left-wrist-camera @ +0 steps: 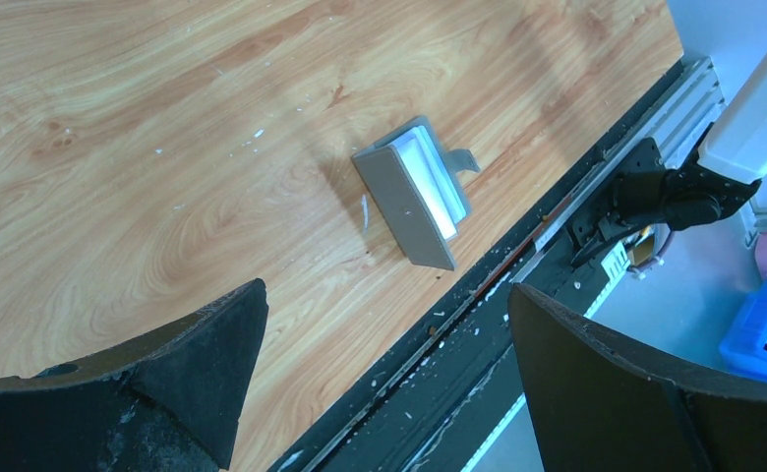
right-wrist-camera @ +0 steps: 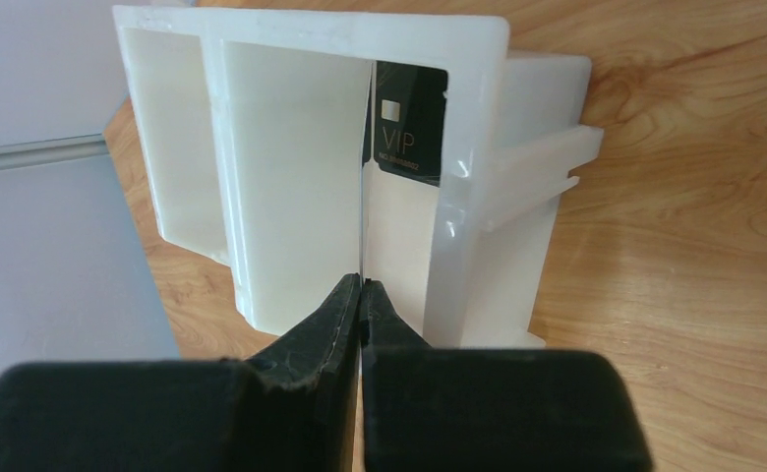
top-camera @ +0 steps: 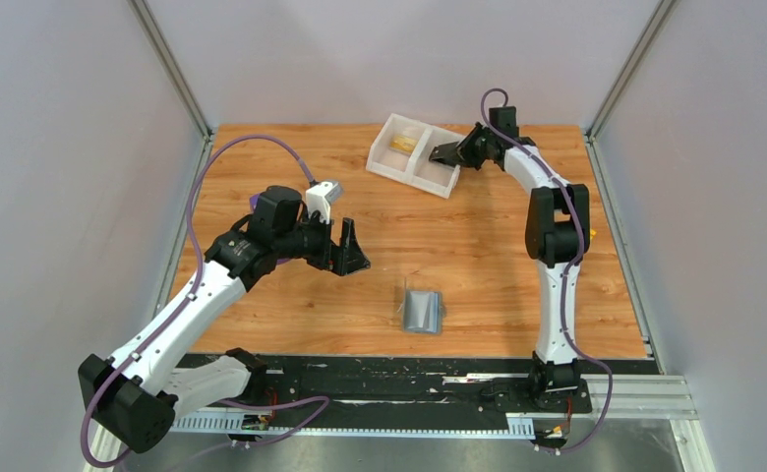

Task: Take the credit cards out of the card holder
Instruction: Place the credit card in the storage box, then remove the credit card from the card holder.

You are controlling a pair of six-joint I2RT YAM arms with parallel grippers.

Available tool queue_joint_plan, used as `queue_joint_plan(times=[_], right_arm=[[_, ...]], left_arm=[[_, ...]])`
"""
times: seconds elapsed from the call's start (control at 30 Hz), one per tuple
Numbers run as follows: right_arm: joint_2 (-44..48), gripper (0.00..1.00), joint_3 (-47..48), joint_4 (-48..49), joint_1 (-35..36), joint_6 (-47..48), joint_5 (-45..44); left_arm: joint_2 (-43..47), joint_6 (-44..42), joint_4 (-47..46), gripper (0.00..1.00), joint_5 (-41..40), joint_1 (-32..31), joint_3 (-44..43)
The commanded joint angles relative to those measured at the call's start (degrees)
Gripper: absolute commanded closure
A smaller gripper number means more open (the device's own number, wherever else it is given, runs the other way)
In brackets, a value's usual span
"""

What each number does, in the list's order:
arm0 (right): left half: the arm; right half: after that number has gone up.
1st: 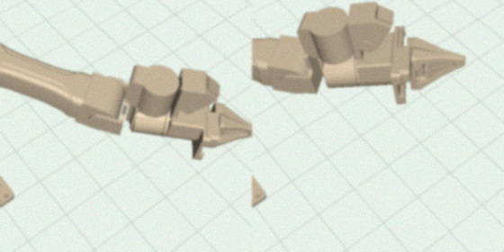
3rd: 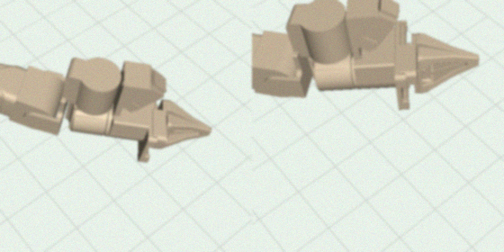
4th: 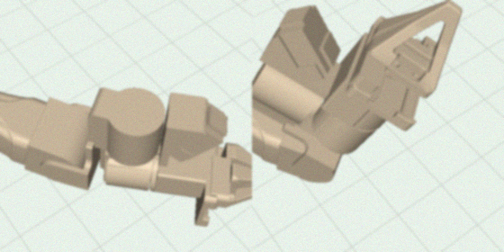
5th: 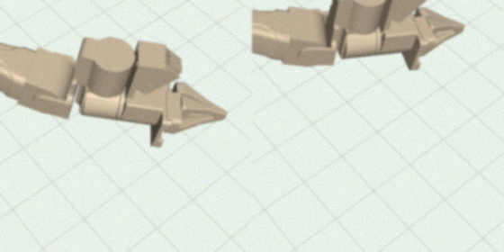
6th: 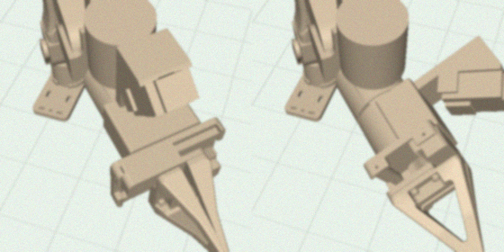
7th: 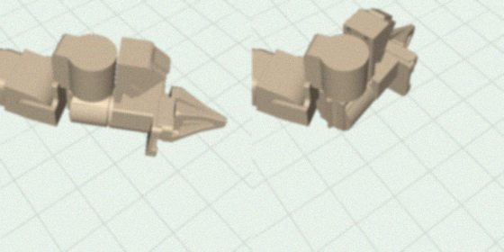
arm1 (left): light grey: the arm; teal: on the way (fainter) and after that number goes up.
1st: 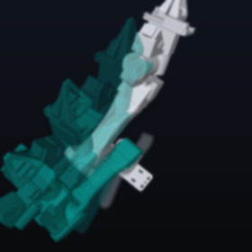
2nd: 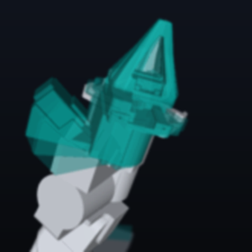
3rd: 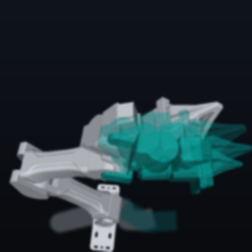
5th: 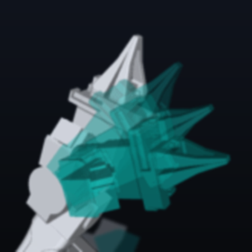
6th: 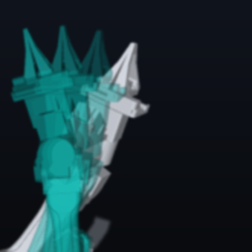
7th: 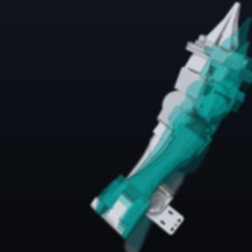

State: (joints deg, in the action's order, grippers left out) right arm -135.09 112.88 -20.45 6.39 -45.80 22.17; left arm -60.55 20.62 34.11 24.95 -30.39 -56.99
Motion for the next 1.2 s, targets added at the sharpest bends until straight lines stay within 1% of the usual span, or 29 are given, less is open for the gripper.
queue_joint_plan(times=[0.0, 0.2, 0.4, 0.67, 0.83, 0.9, 0.97, 1.1, 1.17], right_arm=[[-1.02, 0.96, 3.25, 0.34, 0.19, -1.38, 0.13], [-1.32, 0.88, 4.10, -0.09, 0.13, -1.16, -0.89], [-1.76, 0.82, 5.86, -0.89, 0.02, -0.09, -1.50], [-1.38, 0.80, 9.54, -3.76, -0.17, 1.69, -2.09], [2.68, 0.78, 9.94, -5.74, -0.17, 4.43, -0.28], [5.55, 0.77, 8.30, -6.74, -0.22, 5.67, 0.48], [9.67, 0.76, 4.35, -7.41, -0.08, 6.46, 0.60], [20.92, 0.73, -7.52, -7.39, 0.63, 7.49, 0.76], [26.94, 0.69, -14.89, -7.29, 1.10, 8.72, 1.59]], left_arm=[[1.05, -1.19, -0.39, 0.00, 0.41, -0.18, -0.42], [1.13, -1.57, 0.32, 0.00, -0.61, -0.13, -0.74], [1.00, -1.80, 0.43, 0.00, -0.26, -0.12, -0.71], [0.97, -2.12, 0.60, 0.00, -1.15, -0.12, -0.71], [0.58, -2.10, 0.52, 0.00, -2.38, -0.19, -0.10], [-0.23, -1.65, 0.38, 0.00, -2.30, -0.19, 0.07], [-1.90, -0.37, 0.34, 0.00, -1.35, -0.15, 0.19], [-8.07, 2.88, 0.33, 0.03, 3.45, -0.73, 0.21], [-10.69, 3.65, -0.34, 0.04, 3.18, -2.24, 0.48]])
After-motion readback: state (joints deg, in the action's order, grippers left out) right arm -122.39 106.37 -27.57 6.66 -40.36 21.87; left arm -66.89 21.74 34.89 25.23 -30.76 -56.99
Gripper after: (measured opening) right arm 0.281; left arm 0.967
